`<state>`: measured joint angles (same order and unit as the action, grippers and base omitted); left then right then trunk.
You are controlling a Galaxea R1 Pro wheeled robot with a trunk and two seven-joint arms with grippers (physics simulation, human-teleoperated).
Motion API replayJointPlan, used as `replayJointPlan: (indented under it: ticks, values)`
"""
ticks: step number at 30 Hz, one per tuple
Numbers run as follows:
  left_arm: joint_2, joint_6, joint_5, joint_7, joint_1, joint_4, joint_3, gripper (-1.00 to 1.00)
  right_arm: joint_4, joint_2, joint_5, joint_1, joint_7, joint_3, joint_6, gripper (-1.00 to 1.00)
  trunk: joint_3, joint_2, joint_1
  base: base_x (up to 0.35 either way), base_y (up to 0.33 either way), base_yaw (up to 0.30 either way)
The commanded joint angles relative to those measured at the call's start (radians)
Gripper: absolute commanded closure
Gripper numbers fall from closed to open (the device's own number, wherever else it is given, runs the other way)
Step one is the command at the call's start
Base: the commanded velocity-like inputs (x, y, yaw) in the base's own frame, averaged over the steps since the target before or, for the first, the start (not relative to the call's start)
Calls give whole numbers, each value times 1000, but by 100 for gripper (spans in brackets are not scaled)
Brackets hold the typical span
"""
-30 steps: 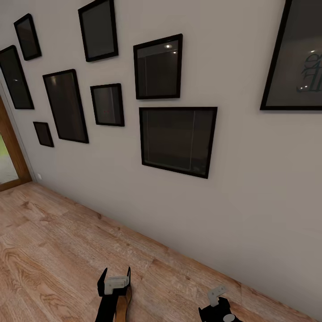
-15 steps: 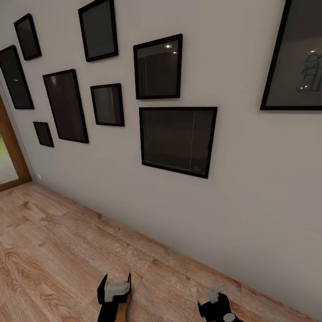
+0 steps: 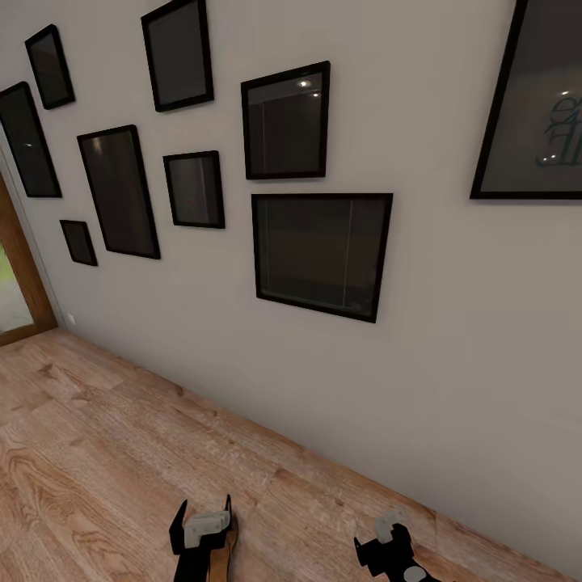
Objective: Pick up the two gym shoes and the two sandals from the corridor floor and place them onto the hallstand (shoe rack) in the corridor, making sure they are on the rack and not on the floor. Arrange them so the two gym shoes are next to each other and the two sandals are next to each other.
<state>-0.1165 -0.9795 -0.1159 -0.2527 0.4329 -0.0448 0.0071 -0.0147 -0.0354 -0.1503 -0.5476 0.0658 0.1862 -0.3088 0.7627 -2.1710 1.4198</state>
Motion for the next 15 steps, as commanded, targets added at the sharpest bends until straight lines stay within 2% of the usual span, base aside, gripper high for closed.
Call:
replayJointPlan:
  ticks: [1,9,15]
  values:
    - [0,-1,0,-2,0,0,-1,-100,0,0,0,0,0,0,-1,-100,0,0,0,0,0,0]
    - [-1,-5,2,-6,0,-21,-5,-100,1,1,0,0,2,-1,-2,-100,0,0,0,0,0,0]
    - [-2,-5,2,-8,0,-91,-3,-100,-3,4,2,1,8,-3,-3,-100,0,0,0,0,0,0]
